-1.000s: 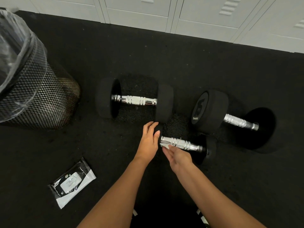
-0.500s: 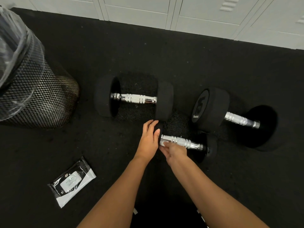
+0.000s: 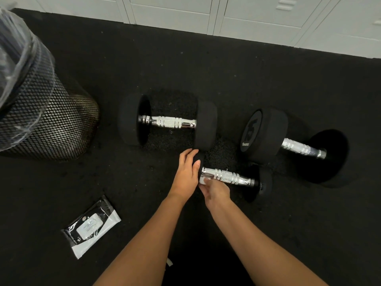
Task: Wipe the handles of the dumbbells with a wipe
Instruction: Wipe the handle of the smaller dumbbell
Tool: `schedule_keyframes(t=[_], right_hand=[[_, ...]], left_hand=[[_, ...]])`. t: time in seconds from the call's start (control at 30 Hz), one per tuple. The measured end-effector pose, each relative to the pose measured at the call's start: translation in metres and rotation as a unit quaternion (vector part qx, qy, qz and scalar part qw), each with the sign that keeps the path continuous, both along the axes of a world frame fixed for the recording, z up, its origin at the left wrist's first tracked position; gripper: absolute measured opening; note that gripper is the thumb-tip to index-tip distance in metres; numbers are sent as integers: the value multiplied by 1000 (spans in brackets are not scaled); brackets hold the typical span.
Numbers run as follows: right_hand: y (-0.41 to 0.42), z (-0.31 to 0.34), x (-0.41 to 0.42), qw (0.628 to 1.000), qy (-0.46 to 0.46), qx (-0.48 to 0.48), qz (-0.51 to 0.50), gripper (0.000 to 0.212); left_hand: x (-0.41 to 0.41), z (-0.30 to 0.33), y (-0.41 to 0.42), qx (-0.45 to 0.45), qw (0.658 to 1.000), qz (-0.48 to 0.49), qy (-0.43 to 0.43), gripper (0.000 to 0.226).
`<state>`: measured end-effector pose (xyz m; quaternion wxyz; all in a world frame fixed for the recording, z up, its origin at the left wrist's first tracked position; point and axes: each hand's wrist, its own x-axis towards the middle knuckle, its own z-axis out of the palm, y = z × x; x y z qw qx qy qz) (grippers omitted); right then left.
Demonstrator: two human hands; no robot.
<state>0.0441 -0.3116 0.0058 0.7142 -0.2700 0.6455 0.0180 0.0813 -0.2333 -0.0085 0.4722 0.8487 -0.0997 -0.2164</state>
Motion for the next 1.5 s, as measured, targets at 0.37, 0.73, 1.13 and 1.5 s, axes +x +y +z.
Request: schedule_keyframes(t=[0.37, 0.73, 1.13, 1.5], right_hand=[[-7, -7, -8, 999, -23, 45, 5, 37], [-14, 1, -9, 997, -18, 64, 41, 26], [-23, 21, -1, 992, 3, 71, 104, 35], [-47, 9, -14, 572, -77, -562, 593, 25]], left_hand=[[0, 0, 1, -1, 1000, -2, 0, 39], [0, -1, 1, -1, 1000, -3, 0, 39], [0, -3, 1, -3, 1000, -6, -18, 39], [0, -3, 1, 4, 1000, -5, -18, 39]])
